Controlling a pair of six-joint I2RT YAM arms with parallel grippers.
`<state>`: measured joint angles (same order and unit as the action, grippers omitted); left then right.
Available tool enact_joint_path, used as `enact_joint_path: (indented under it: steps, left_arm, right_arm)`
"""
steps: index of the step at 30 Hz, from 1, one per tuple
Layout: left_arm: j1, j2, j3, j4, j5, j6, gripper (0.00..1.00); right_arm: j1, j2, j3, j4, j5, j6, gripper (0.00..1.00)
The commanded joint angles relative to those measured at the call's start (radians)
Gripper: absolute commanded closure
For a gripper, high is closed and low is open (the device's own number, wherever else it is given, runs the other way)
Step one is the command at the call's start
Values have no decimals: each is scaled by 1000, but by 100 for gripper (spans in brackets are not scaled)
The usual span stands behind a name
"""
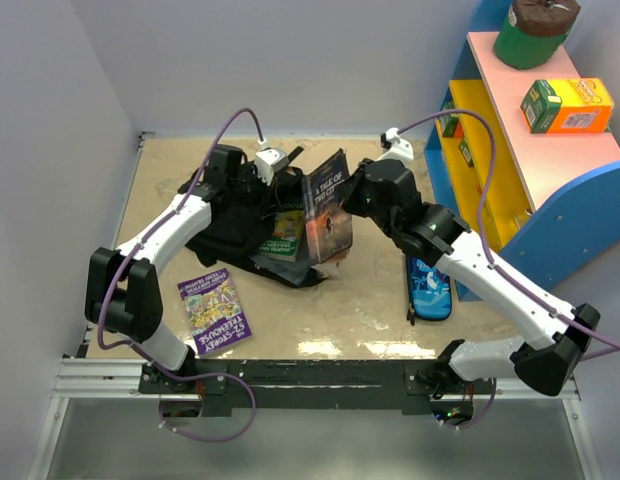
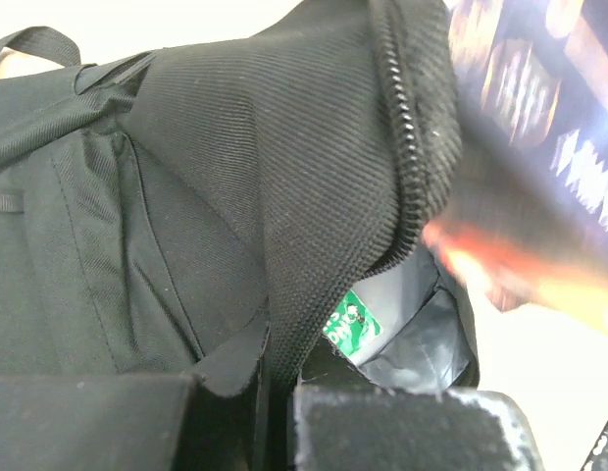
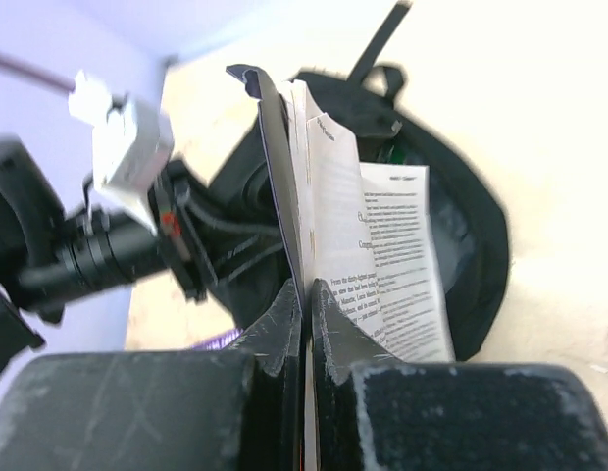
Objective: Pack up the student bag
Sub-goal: Place the book in the student bag.
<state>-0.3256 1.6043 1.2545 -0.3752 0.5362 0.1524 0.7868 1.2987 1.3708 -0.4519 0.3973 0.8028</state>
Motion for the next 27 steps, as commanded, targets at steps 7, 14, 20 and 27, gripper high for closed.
enact_joint_path:
  steps: [7, 14, 20, 27]
  left_arm:
    - [-9, -63, 31, 25, 130, -57, 100]
    - [-9, -60, 34, 13, 133, -50, 100]
    - [-9, -57, 40, 1, 127, -36, 100]
    - [-9, -66, 40, 4, 136, -34, 100]
  right_arm:
    - [-31, 10, 41, 151, 63, 42, 100]
    - [-32, 122, -142, 381, -124, 157, 100]
    - [-29, 238, -206, 490, -176, 226, 100]
    - [-31, 366, -254, 458, -192, 266, 100]
